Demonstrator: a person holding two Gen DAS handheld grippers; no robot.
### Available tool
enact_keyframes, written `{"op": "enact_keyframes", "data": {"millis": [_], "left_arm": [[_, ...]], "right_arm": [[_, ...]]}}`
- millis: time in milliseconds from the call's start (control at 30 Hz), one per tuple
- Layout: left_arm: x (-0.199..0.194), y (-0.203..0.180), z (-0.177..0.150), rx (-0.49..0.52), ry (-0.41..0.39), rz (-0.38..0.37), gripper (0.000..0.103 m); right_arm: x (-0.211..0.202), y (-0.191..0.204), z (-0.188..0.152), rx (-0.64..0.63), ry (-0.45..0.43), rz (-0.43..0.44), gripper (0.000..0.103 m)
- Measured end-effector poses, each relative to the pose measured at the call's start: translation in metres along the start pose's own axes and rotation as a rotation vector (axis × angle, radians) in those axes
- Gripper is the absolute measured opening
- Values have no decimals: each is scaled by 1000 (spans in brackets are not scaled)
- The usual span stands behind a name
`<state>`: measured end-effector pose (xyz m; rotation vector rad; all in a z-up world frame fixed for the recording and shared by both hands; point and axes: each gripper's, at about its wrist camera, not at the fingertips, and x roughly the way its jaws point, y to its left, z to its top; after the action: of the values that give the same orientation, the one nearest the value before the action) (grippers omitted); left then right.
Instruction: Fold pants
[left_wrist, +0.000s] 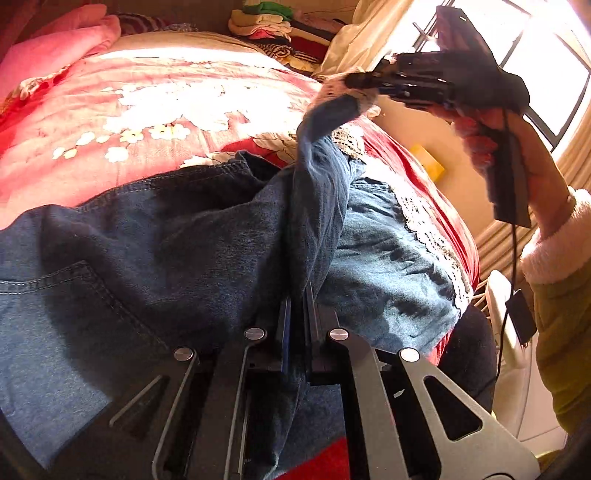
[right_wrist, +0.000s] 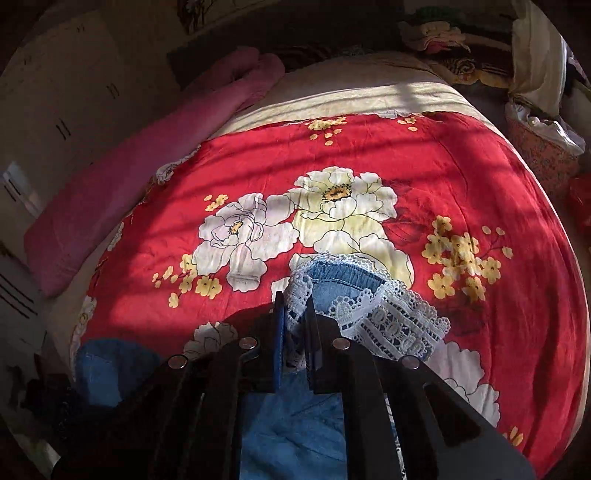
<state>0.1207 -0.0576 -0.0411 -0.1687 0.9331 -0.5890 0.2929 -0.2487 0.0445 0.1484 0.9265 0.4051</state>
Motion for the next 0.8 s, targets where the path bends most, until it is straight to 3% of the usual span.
{"op": "enact_keyframes", "data": {"millis": [200,467,700,800], "left_arm": [[-6,-14,-9,56,5,30,1],[3,-30,-20,136,37,76,1],[7,-41,-22,214,45,117,3],[10,-44,-21,243,47,129,17]], "right_arm": [[-68,-35,-66,100,-71,40,8],[-78,-68,-156,204,-13,50,12],[-87,-75,-193,220,-22,89,26],[-86,-76,-196,223,-19,95,26]]}}
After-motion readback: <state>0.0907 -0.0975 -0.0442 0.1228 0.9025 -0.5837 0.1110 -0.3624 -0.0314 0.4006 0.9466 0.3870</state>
